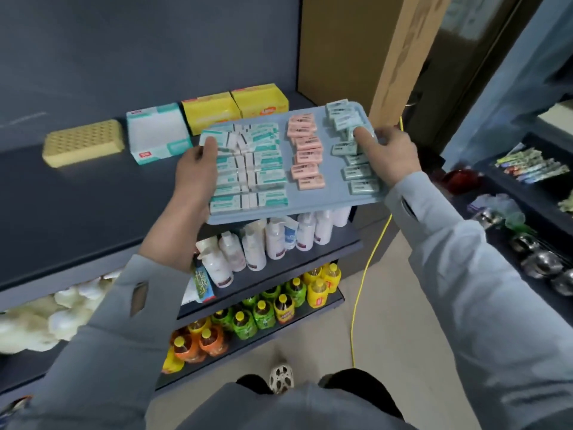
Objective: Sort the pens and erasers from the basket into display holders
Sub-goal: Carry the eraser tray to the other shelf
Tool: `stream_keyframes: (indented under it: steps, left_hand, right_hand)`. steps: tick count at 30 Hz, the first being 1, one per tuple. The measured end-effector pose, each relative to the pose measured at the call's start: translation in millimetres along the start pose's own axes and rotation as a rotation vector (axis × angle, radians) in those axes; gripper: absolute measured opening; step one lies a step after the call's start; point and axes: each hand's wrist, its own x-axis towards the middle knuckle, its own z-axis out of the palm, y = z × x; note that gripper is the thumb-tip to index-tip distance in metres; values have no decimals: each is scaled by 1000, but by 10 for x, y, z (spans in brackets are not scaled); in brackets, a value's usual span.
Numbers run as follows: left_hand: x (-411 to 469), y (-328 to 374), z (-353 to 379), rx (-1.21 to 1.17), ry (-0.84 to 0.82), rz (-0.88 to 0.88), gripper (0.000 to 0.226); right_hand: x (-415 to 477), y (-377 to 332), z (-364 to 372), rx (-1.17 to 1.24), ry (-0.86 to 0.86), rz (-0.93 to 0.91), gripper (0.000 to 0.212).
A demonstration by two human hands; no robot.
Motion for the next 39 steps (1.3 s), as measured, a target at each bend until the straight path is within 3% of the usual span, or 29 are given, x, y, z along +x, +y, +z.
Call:
stream_keyframes:
  steps: [6,12,16,27,36,39]
  left_hand:
    - [210,-59,20,65,98,-62,33]
    - [346,-203,86,301,216,-102,55]
    - [422,-231,141,439,280,-87,52]
    - [554,-213,233,717,343,-39,57]
    - [569,-190,265,949,319,-134,64]
    - [532,-176,191,905,320,-160,64]
  right_hand:
    - [429,-32,308,-36,-111,-16,52]
    - [810,17,585,-72,-252,-56,53]
    - [1009,48,757,-161,-313,-110,52]
    - [1286,151,1068,-356,-212,-319,52]
    - [1277,169,1052,-402,-229,-323,54]
    - [1311,147,1044,-423,-268,-310,53]
